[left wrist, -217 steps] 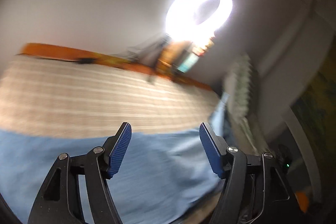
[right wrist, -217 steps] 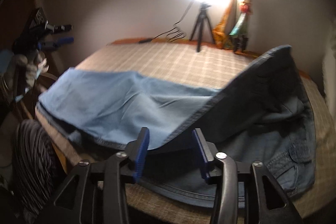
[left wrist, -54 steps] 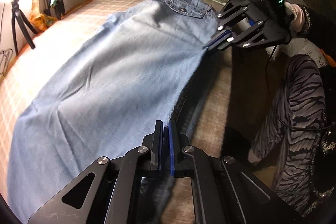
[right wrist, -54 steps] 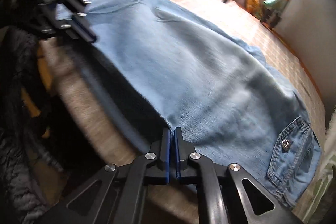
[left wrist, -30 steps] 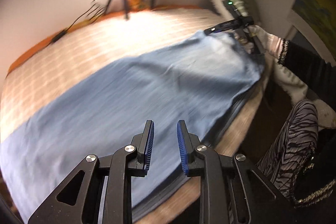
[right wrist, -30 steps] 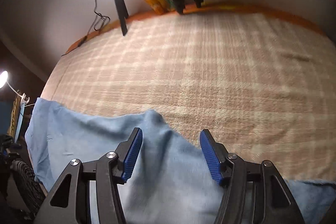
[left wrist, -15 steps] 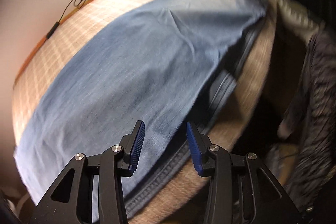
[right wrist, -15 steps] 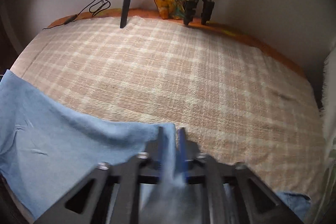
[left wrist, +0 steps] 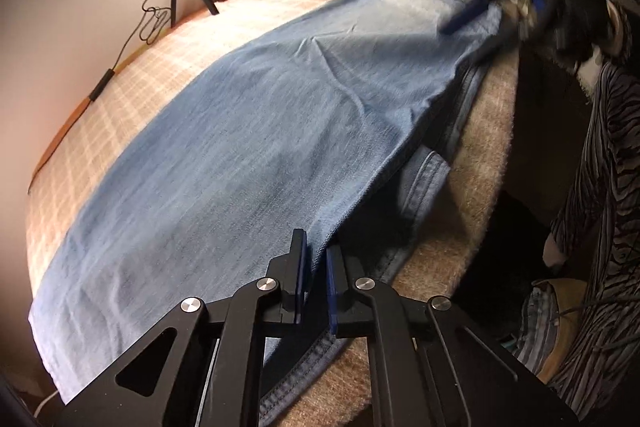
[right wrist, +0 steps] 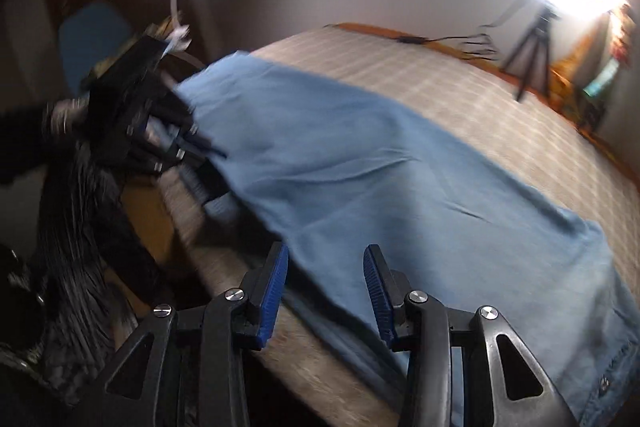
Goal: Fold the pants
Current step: 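Move both open tools to the folded edge of the jeans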
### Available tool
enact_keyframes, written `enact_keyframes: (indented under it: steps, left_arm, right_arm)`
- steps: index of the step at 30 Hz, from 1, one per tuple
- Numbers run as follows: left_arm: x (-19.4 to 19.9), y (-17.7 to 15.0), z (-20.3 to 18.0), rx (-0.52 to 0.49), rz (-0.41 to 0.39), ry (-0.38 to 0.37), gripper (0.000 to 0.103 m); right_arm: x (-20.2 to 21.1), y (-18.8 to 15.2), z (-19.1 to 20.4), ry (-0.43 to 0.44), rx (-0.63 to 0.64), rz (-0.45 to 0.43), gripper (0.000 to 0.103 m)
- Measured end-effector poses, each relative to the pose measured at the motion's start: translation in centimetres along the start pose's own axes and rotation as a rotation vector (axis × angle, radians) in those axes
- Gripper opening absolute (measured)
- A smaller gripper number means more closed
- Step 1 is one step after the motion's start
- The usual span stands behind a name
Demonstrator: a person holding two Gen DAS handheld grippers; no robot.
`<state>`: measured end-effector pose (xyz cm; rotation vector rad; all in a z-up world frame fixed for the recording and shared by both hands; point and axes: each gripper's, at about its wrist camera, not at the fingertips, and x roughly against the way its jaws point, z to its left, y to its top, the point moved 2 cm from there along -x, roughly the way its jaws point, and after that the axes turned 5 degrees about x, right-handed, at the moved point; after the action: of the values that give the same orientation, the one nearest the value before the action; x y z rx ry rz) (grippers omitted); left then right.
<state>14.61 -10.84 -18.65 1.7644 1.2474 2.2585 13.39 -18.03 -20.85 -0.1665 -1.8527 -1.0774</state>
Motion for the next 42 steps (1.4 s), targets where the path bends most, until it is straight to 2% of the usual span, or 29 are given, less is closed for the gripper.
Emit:
enact_keyframes:
  steps: [3,4,6,7,9,11,13,16,18,19,20,21,24,28,31,34,36,39,42]
  left_arm:
    - [0.6,0.1,0.2,0.013,-0.021,-0.004,0.006]
    - [0.8,0.1,0.3,0.014,-0.025,0.0,0.006]
    - [0.8,0.2,0.2,0.011,-0.028,0.004,0.006]
    - [0.8,0.2,0.1,0.009,-0.028,0.007,0.006]
    - [1.0,0.0,-0.3,0.009,-0.028,0.0,0.005]
    - [1.3,-0.5,-0.6,0.009,-0.031,0.002,0.005]
    - [1.3,-1.4,-0.6,0.04,-0.021,-0.007,0.005]
    - [1.3,-3.0,0.5,0.164,0.008,-0.05,0.008]
    - [2.3,-3.8,1.6,0.249,-0.014,-0.057,0.017]
    - [3.3,-4.4,2.6,0.313,-0.042,-0.062,0.028]
    - [4.5,-5.1,3.8,0.385,-0.071,-0.06,0.035]
    - [5.9,-6.0,5.3,0.467,-0.103,-0.053,0.047]
    - [10.0,-8.6,9.2,0.648,-0.194,-0.03,0.05]
    - [16.1,-11.8,14.2,0.818,-0.3,0.05,0.05]
    - [20.3,-12.9,18.4,0.881,-0.376,0.116,0.05]
    - [24.7,-13.6,21.2,0.937,-0.462,0.149,0.05]
    - [27.9,-13.8,23.0,0.956,-0.491,0.186,0.05]
    - [32.2,-13.9,24.7,0.955,-0.493,0.225,0.05]
    - [32.9,-14.6,24.5,0.944,-0.437,0.252,0.055]
  right_arm:
    - [-2.3,0.4,1.9,-0.012,0.083,0.043,0.041]
    - [-2.9,0.6,2.3,-0.042,0.118,0.051,0.036]
    - [-3.9,0.7,2.5,-0.097,0.142,0.073,0.018]
    - [-4.3,0.8,2.2,-0.105,0.121,0.086,0.003]
    - [-3.9,1.0,2.3,-0.072,0.094,0.072,0.0]
    - [-2.6,0.8,3.0,-0.039,0.151,0.054,0.0]
    - [-2.5,0.3,2.9,-0.019,0.142,0.065,0.0]
    - [-3.5,-0.7,1.9,-0.025,0.106,0.105,0.0]
    - [-3.5,-0.8,1.6,-0.02,0.093,0.1,0.004]
    - [-3.1,-0.7,1.4,-0.009,0.086,0.08,0.014]
    - [-2.5,-0.5,1.9,-0.009,0.082,0.054,0.025]
    - [-2.0,-0.1,2.1,-0.011,0.079,0.028,0.028]
    - [-0.9,1.3,1.9,-0.018,0.045,-0.04,0.032]
    - [-0.7,2.8,2.3,-0.01,0.038,-0.075,0.034]
    - [-1.1,4.0,3.8,0.006,0.078,-0.08,0.035]
    - [-2.1,5.1,6.0,-0.004,0.156,-0.065,0.035]
    - [-2.9,5.7,7.0,0.0,0.181,-0.056,0.035]
    - [-3.7,6.2,8.0,0.015,0.208,-0.038,0.035]
    - [-4.8,6.8,9.0,0.011,0.234,-0.014,0.035]
